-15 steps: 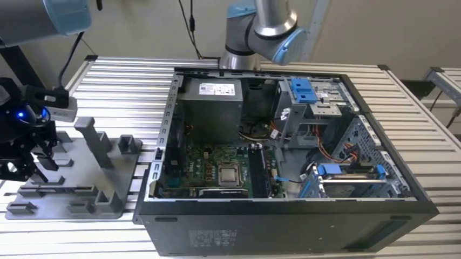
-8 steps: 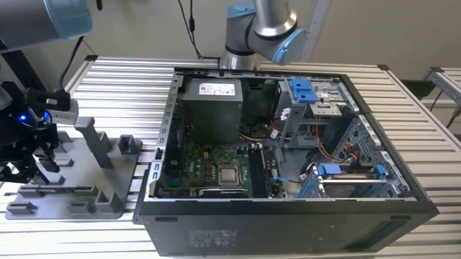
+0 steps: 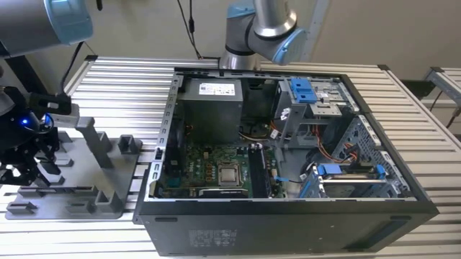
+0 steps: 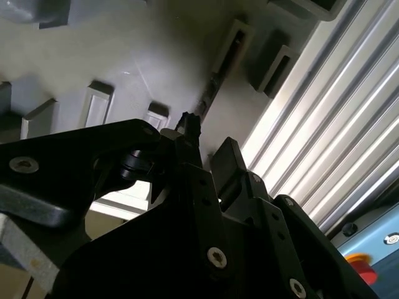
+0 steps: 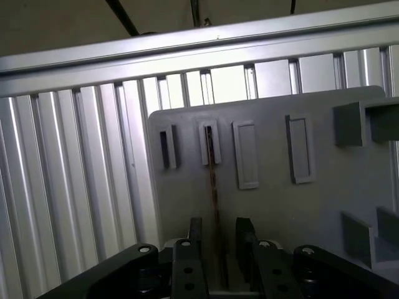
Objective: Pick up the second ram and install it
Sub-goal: 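Pick up the second ram and move it above second insertion slot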
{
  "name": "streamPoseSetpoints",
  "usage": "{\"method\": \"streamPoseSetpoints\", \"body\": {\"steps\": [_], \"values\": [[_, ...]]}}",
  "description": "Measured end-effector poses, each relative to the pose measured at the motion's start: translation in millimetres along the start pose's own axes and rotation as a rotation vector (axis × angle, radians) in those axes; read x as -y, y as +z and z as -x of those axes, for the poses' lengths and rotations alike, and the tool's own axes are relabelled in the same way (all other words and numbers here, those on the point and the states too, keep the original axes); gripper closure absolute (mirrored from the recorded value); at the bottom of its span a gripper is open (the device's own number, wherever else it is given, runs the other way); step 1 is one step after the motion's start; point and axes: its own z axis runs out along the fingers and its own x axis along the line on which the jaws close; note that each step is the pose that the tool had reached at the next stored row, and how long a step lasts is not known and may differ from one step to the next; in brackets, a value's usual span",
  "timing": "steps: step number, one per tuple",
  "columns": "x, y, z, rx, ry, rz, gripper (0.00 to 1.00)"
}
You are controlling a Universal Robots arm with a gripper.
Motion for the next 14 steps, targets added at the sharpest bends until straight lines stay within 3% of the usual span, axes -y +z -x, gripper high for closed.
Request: {"method": "streamPoseSetpoints", "body": {"steps": [14], "values": [[-8.4,21.2,-0.8,0.0039,-0.076,-0.0228,0.64]]}}
